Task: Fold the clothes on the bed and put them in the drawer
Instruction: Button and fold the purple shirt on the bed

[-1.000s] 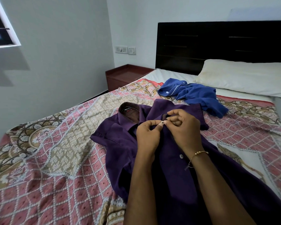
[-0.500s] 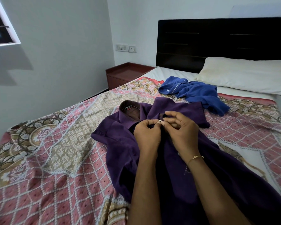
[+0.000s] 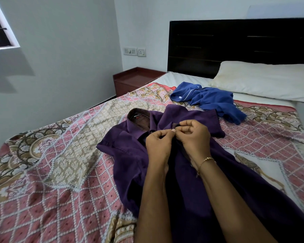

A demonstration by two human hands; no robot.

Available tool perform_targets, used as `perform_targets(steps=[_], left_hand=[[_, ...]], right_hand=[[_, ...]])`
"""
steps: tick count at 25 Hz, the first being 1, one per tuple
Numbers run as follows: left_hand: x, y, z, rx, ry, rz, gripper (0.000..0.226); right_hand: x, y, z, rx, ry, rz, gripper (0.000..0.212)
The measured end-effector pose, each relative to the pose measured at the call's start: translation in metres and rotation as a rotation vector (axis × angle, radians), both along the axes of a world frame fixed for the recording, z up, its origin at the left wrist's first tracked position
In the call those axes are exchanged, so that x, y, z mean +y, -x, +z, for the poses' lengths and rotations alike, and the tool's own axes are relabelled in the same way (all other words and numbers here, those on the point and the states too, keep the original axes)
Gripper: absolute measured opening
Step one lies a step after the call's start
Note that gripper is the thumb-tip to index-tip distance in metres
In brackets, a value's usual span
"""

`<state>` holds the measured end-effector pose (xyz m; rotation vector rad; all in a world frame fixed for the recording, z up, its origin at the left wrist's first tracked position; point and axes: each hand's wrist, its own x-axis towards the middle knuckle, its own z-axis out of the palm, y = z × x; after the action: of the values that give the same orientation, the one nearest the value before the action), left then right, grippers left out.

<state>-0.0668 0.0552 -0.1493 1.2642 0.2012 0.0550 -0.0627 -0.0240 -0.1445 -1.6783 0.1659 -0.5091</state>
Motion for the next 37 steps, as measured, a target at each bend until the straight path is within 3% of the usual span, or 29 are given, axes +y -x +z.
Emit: perform_targets(steps=[3, 6, 10, 12, 14, 17, 19, 22, 25, 29, 33, 35, 37], left_hand=[[-0.001, -0.003, -0.003, -0.026, -0.122, 0.084, 0.017], [-0.004, -0.005, -0.007, -0.032, -0.279, 0.107, 0.016], [-0.001, -0.006, -0.008, 0.063, 0.002, -0.069, 0.016], [0.0, -0.01, -0.015, 0.073, -0.002, -0.074, 0.017], [-0.001, -0.014, -0.018, 0.031, -0.155, 0.011, 0.023], [-0.004, -0.008, -0.011, -0.049, -0.527, 0.17, 0.021], [-0.004, -0.005, -0.005, -0.07, -0.746, 0.241, 0.018], [-0.006, -0.003, -0.004, -0.037, -0.852, 0.24, 0.02], [-0.003, -0.009, -0.008, 0.064, -0.724, 0.13, 0.025], [0.0, -0.017, -0.023, 0.094, -0.134, -0.035, 0.026], [0.001, -0.019, -0.022, 0.063, -0.092, 0.13, 0.024], [0.002, -0.018, -0.019, 0.023, -0.063, 0.229, 0.026], [0.003, -0.015, -0.015, 0.019, 0.017, 0.267, 0.025]], right_hand=[[0.002, 0.0, -0.001, -0.01, 0.184, -0.042, 0.02], [0.001, 0.001, -0.002, 0.01, 0.135, -0.021, 0.024], [0.001, 0.004, -0.001, 0.026, -0.168, 0.074, 0.032], [0.0, 0.005, -0.003, -0.049, 0.024, 0.019, 0.031], [0.002, 0.006, -0.005, -0.147, 0.335, -0.048, 0.027], [0.011, 0.008, -0.011, -0.343, 0.603, -0.153, 0.023], [0.013, 0.007, -0.017, -0.384, 0.659, -0.17, 0.019], [0.008, 0.004, -0.022, -0.283, 0.526, -0.061, 0.015], [0.008, 0.004, -0.022, -0.197, 0.256, 0.01, 0.028], [0.003, 0.0, -0.012, -0.031, -0.168, 0.227, 0.03], [-0.015, 0.013, -0.001, 0.051, 0.102, 0.416, 0.016], [-0.026, 0.022, 0.001, 0.164, 0.25, 0.539, 0.02], [-0.032, 0.028, 0.001, 0.244, 0.259, 0.592, 0.026]])
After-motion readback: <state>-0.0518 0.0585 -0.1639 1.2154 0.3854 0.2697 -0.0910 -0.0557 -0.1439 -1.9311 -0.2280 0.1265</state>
